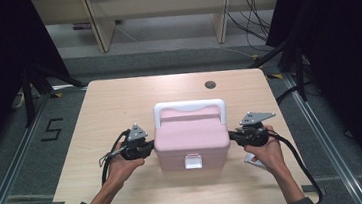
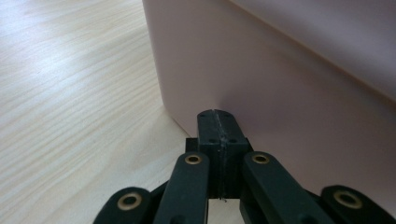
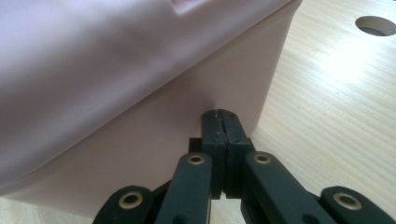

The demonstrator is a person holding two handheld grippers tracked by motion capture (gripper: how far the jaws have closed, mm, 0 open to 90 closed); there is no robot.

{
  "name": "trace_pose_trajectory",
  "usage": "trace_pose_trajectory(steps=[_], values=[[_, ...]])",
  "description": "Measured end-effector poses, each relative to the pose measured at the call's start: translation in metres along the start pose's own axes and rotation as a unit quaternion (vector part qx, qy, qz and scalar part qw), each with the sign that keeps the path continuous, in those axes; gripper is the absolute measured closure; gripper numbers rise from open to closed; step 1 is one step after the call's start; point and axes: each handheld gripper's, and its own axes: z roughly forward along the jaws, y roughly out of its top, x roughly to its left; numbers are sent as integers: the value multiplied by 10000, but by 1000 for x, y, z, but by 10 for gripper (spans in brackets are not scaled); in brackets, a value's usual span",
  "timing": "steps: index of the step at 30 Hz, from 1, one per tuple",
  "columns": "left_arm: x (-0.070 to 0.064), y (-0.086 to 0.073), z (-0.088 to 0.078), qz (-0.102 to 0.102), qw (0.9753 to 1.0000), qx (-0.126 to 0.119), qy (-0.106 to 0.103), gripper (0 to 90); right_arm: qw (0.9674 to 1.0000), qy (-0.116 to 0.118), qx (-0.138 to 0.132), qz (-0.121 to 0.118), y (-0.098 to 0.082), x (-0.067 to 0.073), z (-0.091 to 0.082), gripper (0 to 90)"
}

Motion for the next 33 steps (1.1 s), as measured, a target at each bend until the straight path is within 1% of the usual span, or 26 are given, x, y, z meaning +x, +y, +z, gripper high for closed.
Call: trace_pose_trajectory(steps=[1,2,3,4,5,6,7,9,10,11,13,14,15,16,17,18,19,20,21,22,23,25,26,31,32,33], values=[[-1,-2,-1,-77,10000,-54,27,898,9999,83,49,120,0,3,0,900],[0,-2,-2,-7,10000,-13,-16,898,10000,44,6,64,0,3,2,900],[-1,-4,-4,-50,10000,-27,7,898,9999,58,23,80,1,5,2,900],[0,-5,-4,-87,9999,-62,-19,898,10000,52,49,-48,2,4,2,900],[-1,-5,-5,-91,9999,-66,20,898,9999,47,71,-60,2,5,1,900],[0,-6,-7,-43,10000,-38,-28,898,9999,77,56,51,1,8,2,900],[0,-7,-8,-65,10000,-34,-30,898,9998,107,101,144,1,11,1,900],[-1,-9,-9,-12,10000,-40,-43,898,9999,46,57,-102,1,10,1,900],[-1,-9,-10,-17,10000,-40,-45,898,10000,44,25,7,0,13,1,900],[-1,-10,-11,-32,10000,-45,-25,898,10000,60,29,-28,0,14,1,900],[0,-11,-12,-62,10000,-53,-36,897,10000,65,51,-2,-1,16,1,900],[-1,-12,-12,-93,9999,-118,23,897,9999,44,24,-120,0,16,1,900],[0,-12,-13,-44,10000,-65,-17,898,9999,67,66,-111,0,17,0,900],[-1,-13,-13,-69,9999,-98,-31,897,9999,67,61,-103,0,18,1,900],[0,-13,-14,-76,9999,-84,-49,898,9998,51,39,-168,0,18,0,900],[0,-14,-15,-67,9999,-52,-62,897,9999,68,41,-67,-1,20,0,900],[1,-14,-15,-65,9999,-67,-81,897,9999,63,53,-128,-2,21,0,900],[0,-15,-15,-87,9999,-86,-30,897,9998,27,10,-201,-2,21,0,900],[0,-15,-15,-92,9998,-127,-76,897,9999,30,39,-127,-2,22,0,900],[0,-15,-15,-87,9999,-95,-61,897,9999,69,44,-133,-2,22,0,900],[-1,-15,-15,-118,9998,-125,-54,897,9998,13,24,-177,-2,22,0,900],[0,-15,-15,-104,9999,-110,-62,897,9998,28,24,-190,-2,22,-1,900],[0,-15,-15,-103,9999,-112,-62,897,9999,63,46,-86,-2,24,-1,900],[2,-16,-16,-109,9998,-96,-105,896,9999,36,3,-108,-3,23,0,900],[2,-16,-15,-116,9998,-107,-104,893,9999,31,4,-105,-3,23,0,898],[3,-16,-15,-72,10000,-60,-21,865,10000,6,52,-69,-3,23,-1,870]])
